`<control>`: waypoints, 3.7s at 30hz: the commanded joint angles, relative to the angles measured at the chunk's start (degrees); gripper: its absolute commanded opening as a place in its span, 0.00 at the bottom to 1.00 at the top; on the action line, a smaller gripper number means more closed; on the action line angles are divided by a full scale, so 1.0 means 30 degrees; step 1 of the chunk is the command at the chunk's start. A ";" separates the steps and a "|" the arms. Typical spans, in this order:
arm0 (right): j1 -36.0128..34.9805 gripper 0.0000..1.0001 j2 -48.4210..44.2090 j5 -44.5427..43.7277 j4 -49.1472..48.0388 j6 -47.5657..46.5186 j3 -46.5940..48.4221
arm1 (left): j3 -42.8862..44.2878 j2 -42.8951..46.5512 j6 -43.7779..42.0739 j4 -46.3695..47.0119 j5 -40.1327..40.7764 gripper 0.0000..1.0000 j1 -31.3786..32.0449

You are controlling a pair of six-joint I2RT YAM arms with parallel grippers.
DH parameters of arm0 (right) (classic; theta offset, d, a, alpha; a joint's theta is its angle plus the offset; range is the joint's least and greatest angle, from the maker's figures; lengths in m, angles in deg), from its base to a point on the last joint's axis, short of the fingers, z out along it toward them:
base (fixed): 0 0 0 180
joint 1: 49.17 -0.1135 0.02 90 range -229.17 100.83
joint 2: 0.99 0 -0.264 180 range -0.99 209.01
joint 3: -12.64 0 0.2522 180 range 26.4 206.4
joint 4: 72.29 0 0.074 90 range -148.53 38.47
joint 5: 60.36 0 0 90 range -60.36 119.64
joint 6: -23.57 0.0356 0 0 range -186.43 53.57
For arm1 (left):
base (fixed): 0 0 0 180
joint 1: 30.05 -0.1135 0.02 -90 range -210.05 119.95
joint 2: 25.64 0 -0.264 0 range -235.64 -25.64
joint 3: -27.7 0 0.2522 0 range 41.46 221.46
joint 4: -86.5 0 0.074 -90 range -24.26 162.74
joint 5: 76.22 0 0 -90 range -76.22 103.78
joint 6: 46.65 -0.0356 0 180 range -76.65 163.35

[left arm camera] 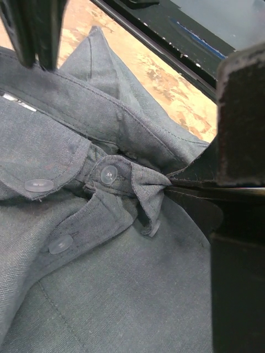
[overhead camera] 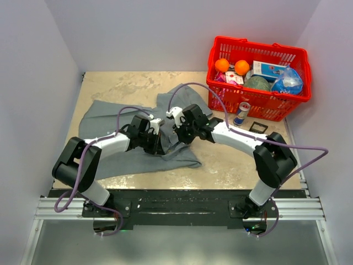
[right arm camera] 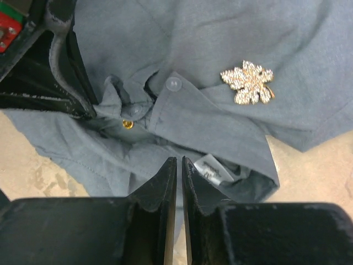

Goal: Remove the brooch from the garment
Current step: Remove the brooch from the clothes.

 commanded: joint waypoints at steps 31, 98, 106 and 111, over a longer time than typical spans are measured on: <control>-0.2296 0.08 -0.0151 -0.0206 -0.1309 0.0284 -0.0013 | -0.0842 0.0436 0.1606 0.1065 -0.0511 0.00 -0.0595; -0.4581 0.31 0.3250 -0.3339 -0.1665 0.1310 0.1424 | -0.3333 0.1288 0.4244 0.4523 -0.2444 0.00 -0.2236; -0.4815 0.32 0.2752 -0.3340 -0.1549 0.1603 0.1190 | -0.3275 0.1053 0.4215 0.4465 -0.2444 0.00 -0.2265; -0.4903 0.31 0.2694 -0.3691 -0.1519 0.1779 0.1014 | -0.3246 0.0936 0.4244 0.4494 -0.2474 0.00 -0.2236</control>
